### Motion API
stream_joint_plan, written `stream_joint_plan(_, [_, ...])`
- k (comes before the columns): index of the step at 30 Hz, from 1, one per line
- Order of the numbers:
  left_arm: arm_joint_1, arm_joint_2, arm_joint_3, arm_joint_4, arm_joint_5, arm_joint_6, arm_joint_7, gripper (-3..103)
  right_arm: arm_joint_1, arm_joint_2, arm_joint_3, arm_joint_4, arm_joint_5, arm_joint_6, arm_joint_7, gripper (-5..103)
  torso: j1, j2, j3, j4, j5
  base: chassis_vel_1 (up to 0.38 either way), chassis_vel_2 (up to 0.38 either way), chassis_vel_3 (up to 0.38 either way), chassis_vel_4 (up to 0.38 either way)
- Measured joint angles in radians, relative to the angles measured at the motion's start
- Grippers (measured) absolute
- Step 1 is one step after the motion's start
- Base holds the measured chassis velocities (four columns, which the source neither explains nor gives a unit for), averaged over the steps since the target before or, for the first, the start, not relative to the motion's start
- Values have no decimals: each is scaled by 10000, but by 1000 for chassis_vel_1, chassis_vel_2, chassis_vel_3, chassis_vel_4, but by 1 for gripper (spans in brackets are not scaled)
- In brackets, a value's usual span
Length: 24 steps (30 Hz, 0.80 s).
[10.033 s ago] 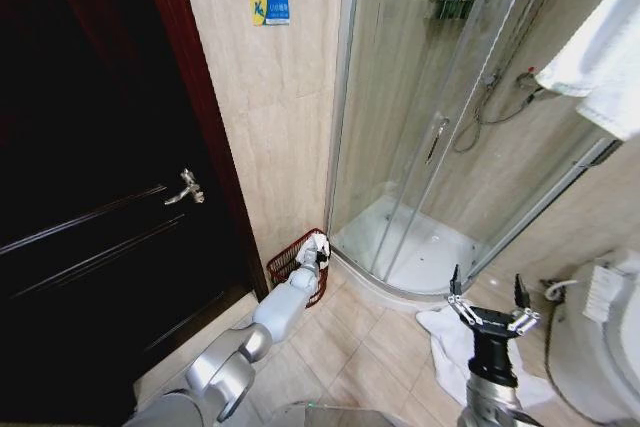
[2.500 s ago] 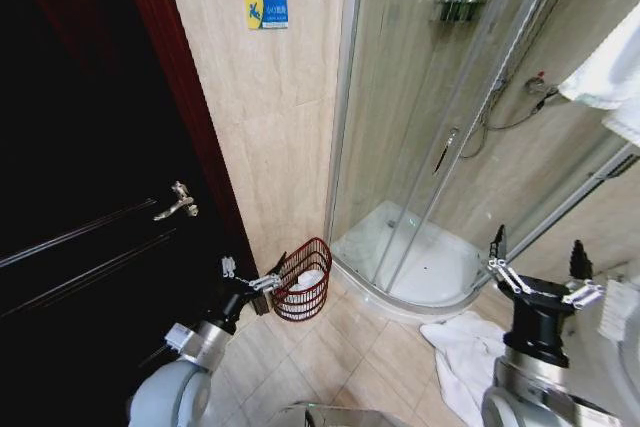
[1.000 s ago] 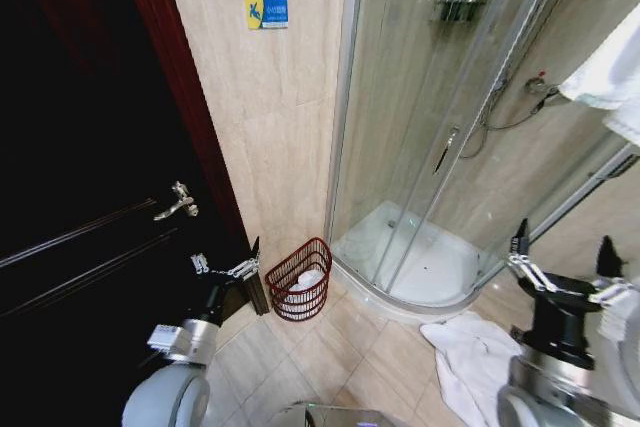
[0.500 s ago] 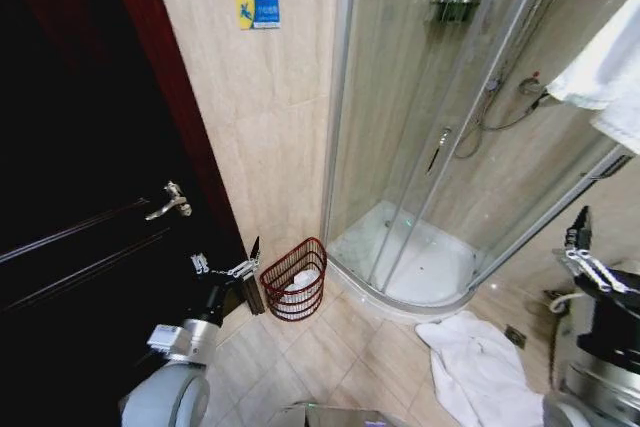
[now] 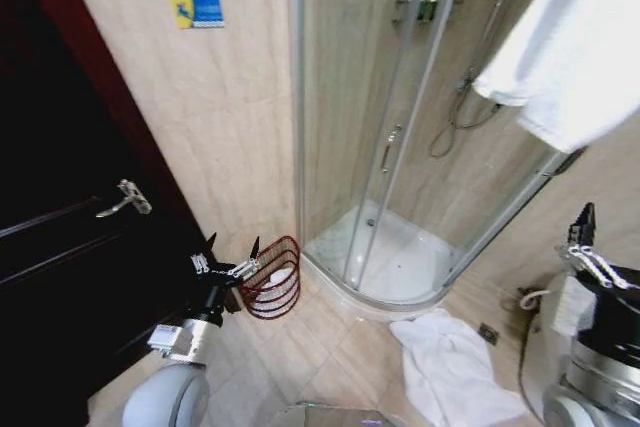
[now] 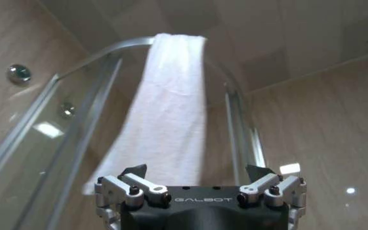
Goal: Discard the used towel into the hamper.
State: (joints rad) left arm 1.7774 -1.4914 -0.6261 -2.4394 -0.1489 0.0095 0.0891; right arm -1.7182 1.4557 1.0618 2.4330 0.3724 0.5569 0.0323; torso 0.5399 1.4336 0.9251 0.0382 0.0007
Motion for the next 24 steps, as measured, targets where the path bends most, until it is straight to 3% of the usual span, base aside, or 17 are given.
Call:
stream_joint_plan(4, [1,-2,2,1,-1,-1,2,100,324,-351,201,-84,339,5,-177,100,-7,3,-3,-3,3,-286,-222,233,245])
stream_joint_plan(9, [1,1,0,5,-1,-1,3,100,1599,-2166,1255,-487,1335,-336,-451,100,-4,2,-2,2,-6,-38,-99,49,19])
stream_joint_plan(10, [1,1,0,5,-1,-1,3,100,1599,-2166,1255,-487,1335,-336,-451,100,-4,2,-2,2,-6,0,0,0,0])
stream_joint_plan(12, [0,4,-3,6,0,-1,-2,100,2070,-2768,1667,-574,1667,-683,-293,100,-4,2,-2,3,-20,25,53,-31,-13])
stream_joint_plan(15, [1,6,-5,6,0,-1,-3,100,2496,-3264,2010,-657,1952,-1055,-95,100,-4,2,-2,3,-10,59,104,-71,-46])
stream_joint_plan(21, [0,4,-3,6,0,-1,-4,100,2887,-3683,2066,-585,2085,-1335,264,100,-4,2,-2,-1,-2,29,17,-12,-18])
stream_joint_plan(24, [0,2,-2,6,0,-1,-3,100,3297,-4162,2177,-518,2211,-1699,888,100,-5,2,-2,0,-3,-1,1,21,13])
